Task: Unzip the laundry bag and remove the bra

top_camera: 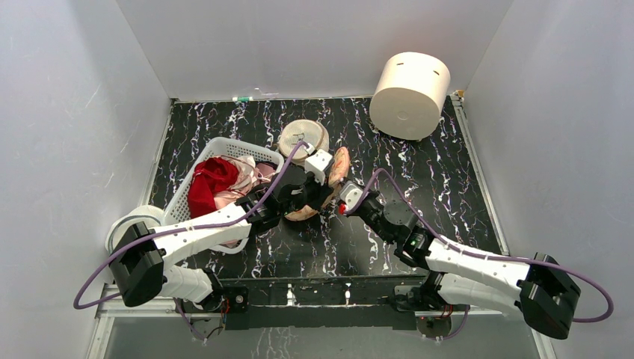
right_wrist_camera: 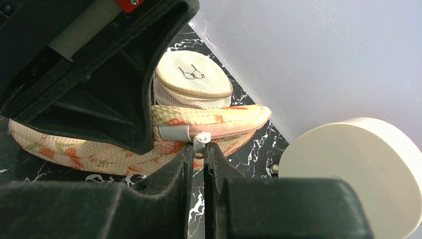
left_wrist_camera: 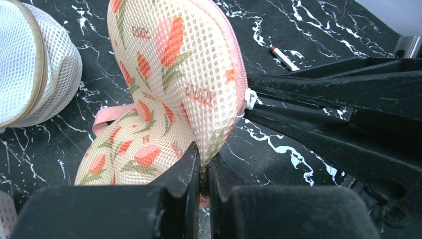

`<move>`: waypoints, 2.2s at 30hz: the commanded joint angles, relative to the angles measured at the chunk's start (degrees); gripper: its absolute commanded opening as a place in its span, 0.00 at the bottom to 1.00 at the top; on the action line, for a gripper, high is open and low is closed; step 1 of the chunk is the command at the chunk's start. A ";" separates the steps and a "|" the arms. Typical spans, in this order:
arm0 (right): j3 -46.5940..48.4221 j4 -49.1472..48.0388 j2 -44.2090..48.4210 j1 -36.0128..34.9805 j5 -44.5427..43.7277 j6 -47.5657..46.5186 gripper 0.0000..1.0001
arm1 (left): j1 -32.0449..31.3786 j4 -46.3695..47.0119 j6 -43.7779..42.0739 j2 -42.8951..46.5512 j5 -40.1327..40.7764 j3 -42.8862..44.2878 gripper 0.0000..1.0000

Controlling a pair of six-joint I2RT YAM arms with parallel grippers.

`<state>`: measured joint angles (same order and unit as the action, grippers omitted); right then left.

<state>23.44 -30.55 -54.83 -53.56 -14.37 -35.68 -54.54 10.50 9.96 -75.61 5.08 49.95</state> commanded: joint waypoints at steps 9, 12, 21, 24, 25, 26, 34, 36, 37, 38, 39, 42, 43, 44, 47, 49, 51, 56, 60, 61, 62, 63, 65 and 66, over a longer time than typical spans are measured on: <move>1.11 -3.20 1.50 -0.07 -1.23 0.60 0.19 | 0.05 0.84 0.07 0.47 -1.39 2.47 0.00; 1.25 -3.63 1.55 -0.05 -1.66 0.50 0.20 | 0.03 0.75 0.07 0.36 -1.33 2.47 0.00; 0.20 -3.41 3.46 -0.10 -3.38 1.74 0.26 | 0.01 0.58 0.24 0.04 -1.78 2.63 0.00; 0.48 -3.24 3.43 -0.05 -3.43 1.62 0.27 | 0.05 0.55 0.33 0.03 -1.83 2.74 0.00; 0.67 -3.02 3.30 -0.03 -3.49 1.52 0.26 | 0.03 0.57 0.25 0.01 -1.83 2.63 0.00; 0.80 -2.87 3.18 -0.04 -3.47 1.39 0.26 | -0.02 0.60 0.24 -0.04 -1.76 2.62 0.00; 0.32 -3.21 2.28 -0.05 -1.19 0.81 0.19 | 0.03 0.57 0.26 -0.23 -1.92 2.63 0.00; 0.05 -3.73 2.52 -0.05 -1.70 0.68 0.18 | -0.01 0.55 0.26 -0.24 -1.79 2.61 0.00; 0.03 -3.81 2.53 -0.05 -1.90 0.62 0.18 | 0.02 0.49 0.24 -0.25 -1.75 2.61 0.00; 0.07 -3.82 2.47 -0.04 -2.11 0.59 0.18 | 0.05 0.49 0.24 -0.19 -1.74 2.64 0.00; 0.17 -3.70 2.33 -0.03 -2.27 0.54 0.18 | 0.04 0.53 0.24 -0.15 -1.79 2.62 0.00; 0.54 -2.35 2.56 -0.03 -1.69 1.26 0.18 | -0.02 0.49 0.24 -0.16 -1.83 2.73 0.00; 0.63 -1.66 2.78 -0.04 -1.07 1.45 0.17 | -0.01 0.42 0.24 -0.10 -1.77 2.74 0.00; 0.64 -1.46 2.93 -0.05 -0.51 1.45 0.15 | 0.01 0.40 0.24 -0.08 -1.82 2.74 0.00; 0.91 -1.64 2.45 -0.03 -0.14 1.68 0.12 | -0.01 0.44 0.24 -0.07 -1.87 2.72 0.00; 1.34 -0.93 2.08 -0.03 0.15 1.72 0.12 | 0.04 0.45 0.24 -0.14 -1.92 2.76 0.00; 1.43 -0.44 1.99 -0.05 0.90 1.76 0.12 | -0.03 0.46 0.25 -0.15 -2.00 2.73 0.00; 1.25 -0.35 2.04 0.01 0.66 3.22 0.09 | 0.03 0.54 0.33 -0.24 -2.16 2.73 0.00; 1.00 -0.82 2.11 -0.03 -1.42 4.57 0.01 | -0.02 0.40 0.33 -0.32 -2.14 2.76 0.00; 0.95 -0.79 2.29 -0.04 -1.41 4.79 0.00 | -0.02 0.41 0.33 -0.33 -2.02 2.75 0.00; 0.99 -0.57 2.47 -0.04 -1.37 4.97 0.00 | 0.04 0.40 0.33 -0.43 -1.97 2.70 0.00; 1.04 -0.26 2.59 -0.05 -1.24 5.19 0.00 | 0.01 0.40 0.33 -0.41 -1.97 2.74 0.00; 0.96 0.33 2.98 -0.05 -1.30 5.67 0.00 | -0.01 0.40 0.33 -0.41 -2.00 2.72 0.00; 0.80 0.39 3.24 -0.03 -1.43 5.85 0.00 | 0.04 0.40 0.33 -0.48 -2.01 2.77 0.00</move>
<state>23.44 -28.42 -52.97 -53.56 -15.11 -31.70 -54.54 10.20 10.07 -76.53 3.88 50.68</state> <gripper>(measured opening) 0.010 0.034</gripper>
